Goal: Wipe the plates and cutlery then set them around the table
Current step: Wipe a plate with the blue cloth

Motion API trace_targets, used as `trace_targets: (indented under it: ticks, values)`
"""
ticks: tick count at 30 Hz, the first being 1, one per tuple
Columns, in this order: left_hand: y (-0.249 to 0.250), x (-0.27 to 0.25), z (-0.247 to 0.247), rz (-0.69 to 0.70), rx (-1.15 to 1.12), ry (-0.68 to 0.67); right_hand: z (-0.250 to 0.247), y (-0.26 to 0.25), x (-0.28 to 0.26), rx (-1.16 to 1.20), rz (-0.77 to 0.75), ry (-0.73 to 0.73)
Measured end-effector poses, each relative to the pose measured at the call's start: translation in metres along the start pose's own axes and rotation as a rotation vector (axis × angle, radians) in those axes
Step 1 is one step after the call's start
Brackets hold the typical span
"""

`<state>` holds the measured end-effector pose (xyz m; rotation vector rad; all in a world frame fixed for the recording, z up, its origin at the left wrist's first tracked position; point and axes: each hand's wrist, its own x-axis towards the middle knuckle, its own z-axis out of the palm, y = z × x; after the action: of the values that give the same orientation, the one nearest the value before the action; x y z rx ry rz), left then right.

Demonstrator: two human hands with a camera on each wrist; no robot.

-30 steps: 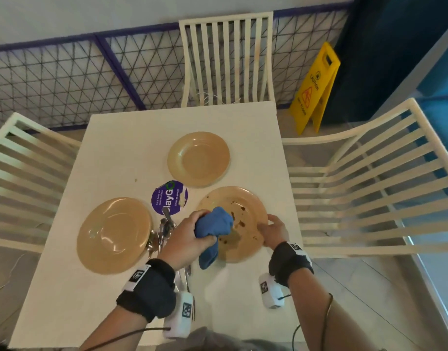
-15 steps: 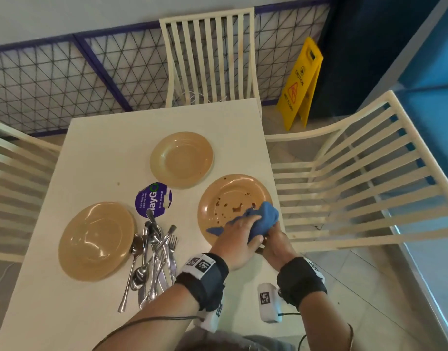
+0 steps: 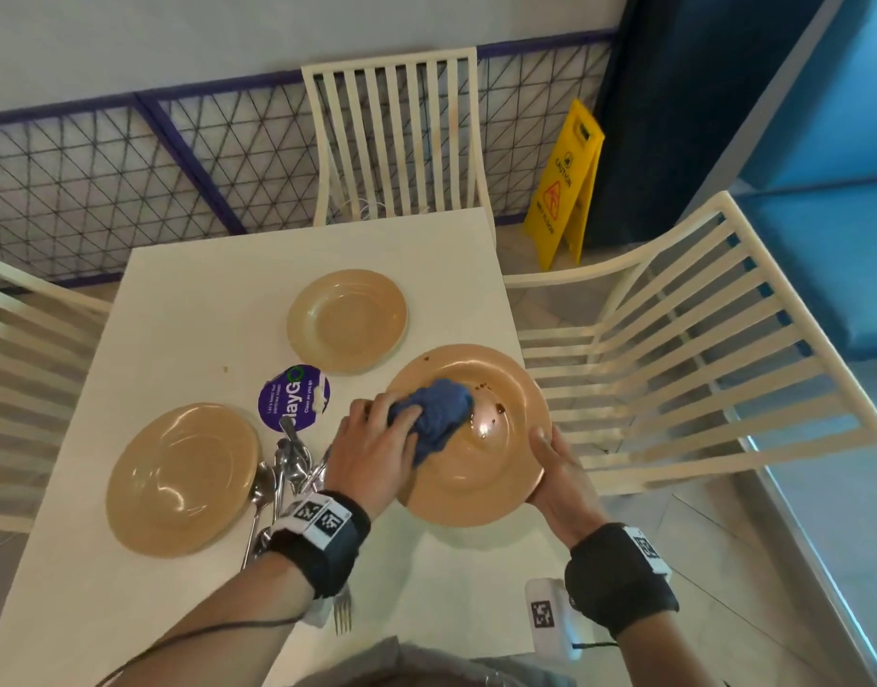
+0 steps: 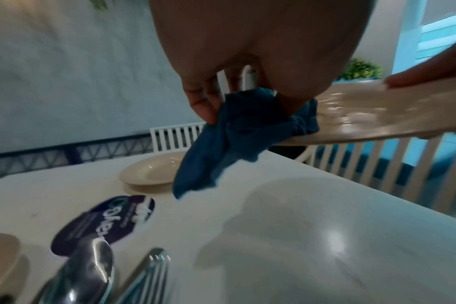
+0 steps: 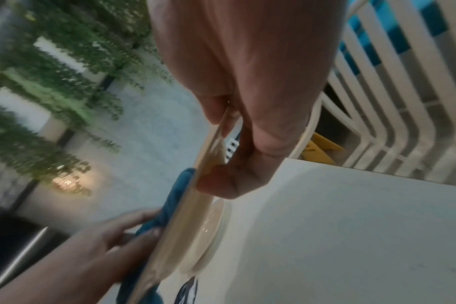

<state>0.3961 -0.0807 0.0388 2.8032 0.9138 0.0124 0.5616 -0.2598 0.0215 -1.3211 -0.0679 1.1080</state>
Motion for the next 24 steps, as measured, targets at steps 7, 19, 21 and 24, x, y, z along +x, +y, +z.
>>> trace_targets:
  ticks: [7,19,21,24]
  values:
    - [0.038,0.03,-0.035,0.038,-0.141,0.197,0.032,-0.01,-0.021,-0.076,-0.058,-0.142]
    - [-0.002,-0.03,-0.018,0.177,0.018,0.129,0.006,-0.04,-0.04,-0.089,-0.131,-0.047]
    - [-0.013,-0.013,-0.027,0.085,-0.008,0.171,0.015,-0.037,-0.041,-0.138,-0.115,-0.09]
    - [0.009,0.009,-0.04,0.049,-0.146,0.216,0.034,-0.037,-0.043,-0.19,-0.131,-0.152]
